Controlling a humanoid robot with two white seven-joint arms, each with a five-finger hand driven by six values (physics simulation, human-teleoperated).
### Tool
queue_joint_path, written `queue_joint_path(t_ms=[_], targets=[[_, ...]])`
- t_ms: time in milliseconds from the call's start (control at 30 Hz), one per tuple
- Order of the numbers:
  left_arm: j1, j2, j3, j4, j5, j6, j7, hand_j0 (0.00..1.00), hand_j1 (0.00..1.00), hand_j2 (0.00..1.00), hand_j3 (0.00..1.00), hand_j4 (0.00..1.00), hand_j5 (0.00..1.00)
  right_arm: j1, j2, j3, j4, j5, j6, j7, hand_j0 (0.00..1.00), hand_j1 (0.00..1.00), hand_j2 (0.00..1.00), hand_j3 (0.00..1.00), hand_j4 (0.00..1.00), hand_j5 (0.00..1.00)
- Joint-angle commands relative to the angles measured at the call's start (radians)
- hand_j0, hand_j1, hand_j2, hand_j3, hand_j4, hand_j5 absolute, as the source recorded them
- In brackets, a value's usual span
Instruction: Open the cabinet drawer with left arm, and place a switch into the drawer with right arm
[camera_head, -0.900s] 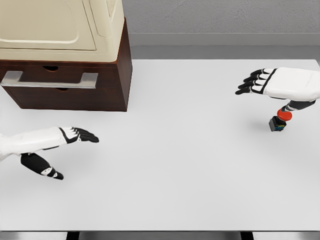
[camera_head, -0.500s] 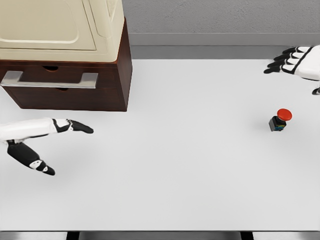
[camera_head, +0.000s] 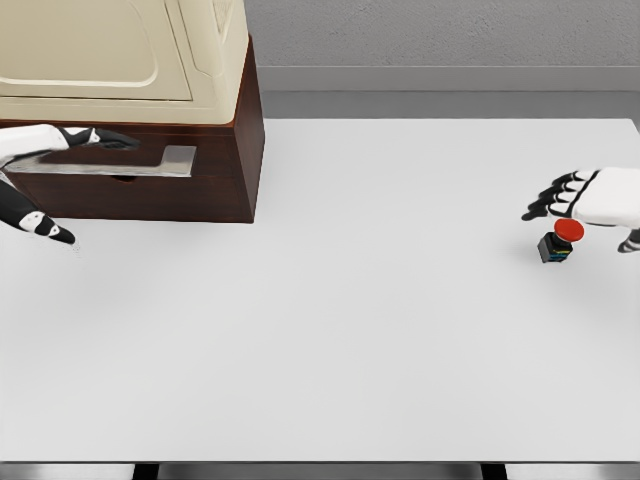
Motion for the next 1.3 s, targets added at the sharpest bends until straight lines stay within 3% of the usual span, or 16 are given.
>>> queue_joint_path(t_ms=[0,200,300,600,667,767,1267], targets=[[0.0,-0.013,0.005,0.083,-0.018,0.057,0.0,1.0,1.0,1.0,1.0,1.0,1.0,0.0,0.021,0.011,0.022,0.004,0.002,0.0,1.0,1.0,1.0,1.0,1.0,1.0],[0.005,-0.017,0.005,0.08,-0.053,0.051,0.0,1.0,1.0,1.0,1.0,1.0,1.0,0.0,0.055,0.011,0.048,0.048,0.002,0.0,1.0,1.0,1.0,1.0,1.0,1.0],[0.009,-0.035,0.004,0.043,-0.067,0.051,0.0,1.0,1.0,1.0,1.0,1.0,1.0,0.0,0.084,0.01,0.099,0.059,0.002,0.0,1.0,1.0,1.0,1.0,1.0,1.0],[0.014,-0.07,-0.001,0.087,-0.121,0.076,0.0,1.0,1.0,1.0,1.0,1.0,1.0,-0.009,0.112,0.013,0.16,0.096,0.002,0.0,1.0,1.0,1.0,1.0,1.0,1.0],[0.014,-0.075,-0.001,0.09,-0.127,0.079,0.0,1.0,1.0,1.0,1.0,1.0,1.0,-0.011,0.118,0.013,0.163,0.102,0.002,0.0,1.0,1.0,1.0,1.0,1.0,1.0],[0.014,-0.076,-0.001,0.158,-0.135,0.083,0.0,1.0,1.0,1.0,1.0,1.0,1.0,-0.012,0.127,0.013,0.177,0.103,0.002,0.0,1.0,1.0,1.0,1.0,1.0,1.0],[0.017,-0.067,-0.039,0.132,-0.156,0.07,0.0,1.0,1.0,1.0,1.0,1.0,1.0,-0.014,0.153,0.011,0.191,0.136,0.002,0.0,1.0,1.0,1.0,1.0,1.0,1.0]])
